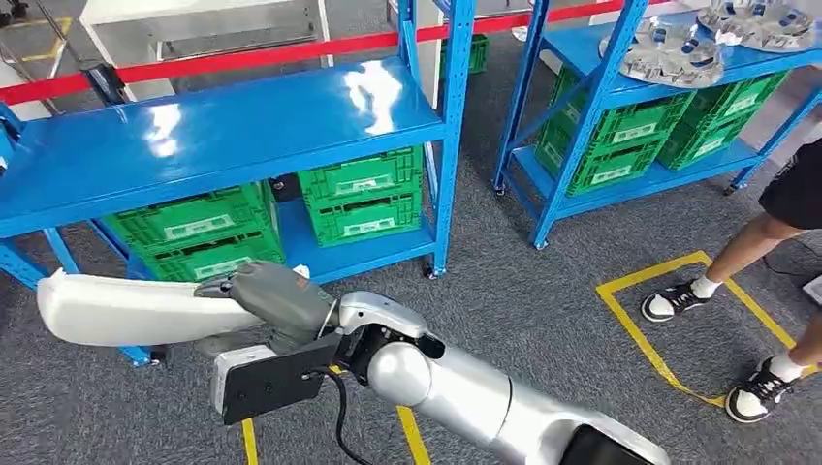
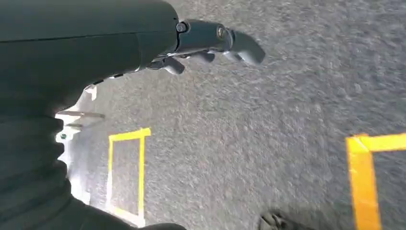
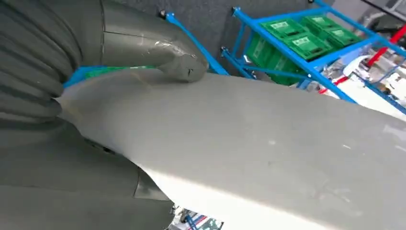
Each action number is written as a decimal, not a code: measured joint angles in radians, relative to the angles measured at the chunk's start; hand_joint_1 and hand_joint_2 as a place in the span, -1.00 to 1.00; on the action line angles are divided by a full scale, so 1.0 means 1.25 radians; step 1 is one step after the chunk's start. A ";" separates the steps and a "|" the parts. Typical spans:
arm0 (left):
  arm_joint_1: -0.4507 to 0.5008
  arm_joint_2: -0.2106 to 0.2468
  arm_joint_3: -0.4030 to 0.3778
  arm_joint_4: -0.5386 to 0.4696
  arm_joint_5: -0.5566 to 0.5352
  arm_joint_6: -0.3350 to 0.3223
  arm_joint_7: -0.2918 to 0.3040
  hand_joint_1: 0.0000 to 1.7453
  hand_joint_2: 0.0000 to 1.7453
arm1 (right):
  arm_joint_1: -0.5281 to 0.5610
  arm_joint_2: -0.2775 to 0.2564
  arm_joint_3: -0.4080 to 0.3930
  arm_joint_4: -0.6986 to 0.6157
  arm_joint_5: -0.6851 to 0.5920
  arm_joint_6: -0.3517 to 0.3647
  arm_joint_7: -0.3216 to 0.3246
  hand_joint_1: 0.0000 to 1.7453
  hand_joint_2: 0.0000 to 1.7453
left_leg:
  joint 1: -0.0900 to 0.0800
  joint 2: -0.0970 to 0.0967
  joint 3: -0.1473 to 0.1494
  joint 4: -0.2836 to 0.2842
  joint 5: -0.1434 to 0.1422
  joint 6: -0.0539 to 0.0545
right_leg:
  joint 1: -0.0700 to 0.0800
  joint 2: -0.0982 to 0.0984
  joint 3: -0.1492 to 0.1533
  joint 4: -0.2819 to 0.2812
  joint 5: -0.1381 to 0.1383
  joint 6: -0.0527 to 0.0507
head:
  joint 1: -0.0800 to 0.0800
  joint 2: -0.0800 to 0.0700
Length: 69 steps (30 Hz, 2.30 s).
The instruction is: Take the parts from the cabinet and place them on the table.
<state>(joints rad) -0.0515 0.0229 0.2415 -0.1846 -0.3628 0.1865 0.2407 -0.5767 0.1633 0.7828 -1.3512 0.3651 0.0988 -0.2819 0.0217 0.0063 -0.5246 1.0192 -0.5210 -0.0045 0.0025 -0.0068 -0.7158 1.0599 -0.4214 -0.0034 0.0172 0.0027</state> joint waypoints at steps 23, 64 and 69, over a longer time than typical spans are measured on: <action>-0.015 -0.023 0.000 0.001 -0.022 -0.031 -0.011 -1.00 1.00 | 0.033 -0.053 -0.016 0.071 0.020 -0.021 -0.021 1.00 1.00 | 0.002 -0.001 -0.056 0.143 0.029 -0.048 | 0.002 -0.002 0.037 -0.040 0.022 -0.035 | 0.000 0.000; -0.038 -0.040 0.040 0.008 0.019 -0.023 -0.033 -1.00 1.00 | 0.025 -0.139 -0.063 0.037 0.012 -0.028 0.022 1.00 1.00 | -0.005 0.003 -0.024 -0.014 0.031 0.012 | -0.002 0.004 -0.029 0.146 -0.127 0.011 | 0.002 0.000; -0.039 -0.034 0.044 0.008 0.017 -0.023 -0.038 -1.00 1.00 | 0.025 -0.139 -0.066 0.023 0.012 -0.026 0.037 1.00 1.00 | -0.005 0.003 -0.091 -0.004 0.078 0.003 | -0.007 0.004 0.072 0.117 -0.058 0.008 | 0.002 0.000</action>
<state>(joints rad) -0.1002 -0.0202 0.2968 -0.1747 -0.3414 0.1579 0.1926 -0.5455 -0.0103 0.7008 -1.3230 0.3799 0.0664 -0.2361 0.0161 0.0104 -0.6390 1.0144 -0.4237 -0.0011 -0.0064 -0.0020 -0.6260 1.2058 -0.4938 0.0072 0.0198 0.0027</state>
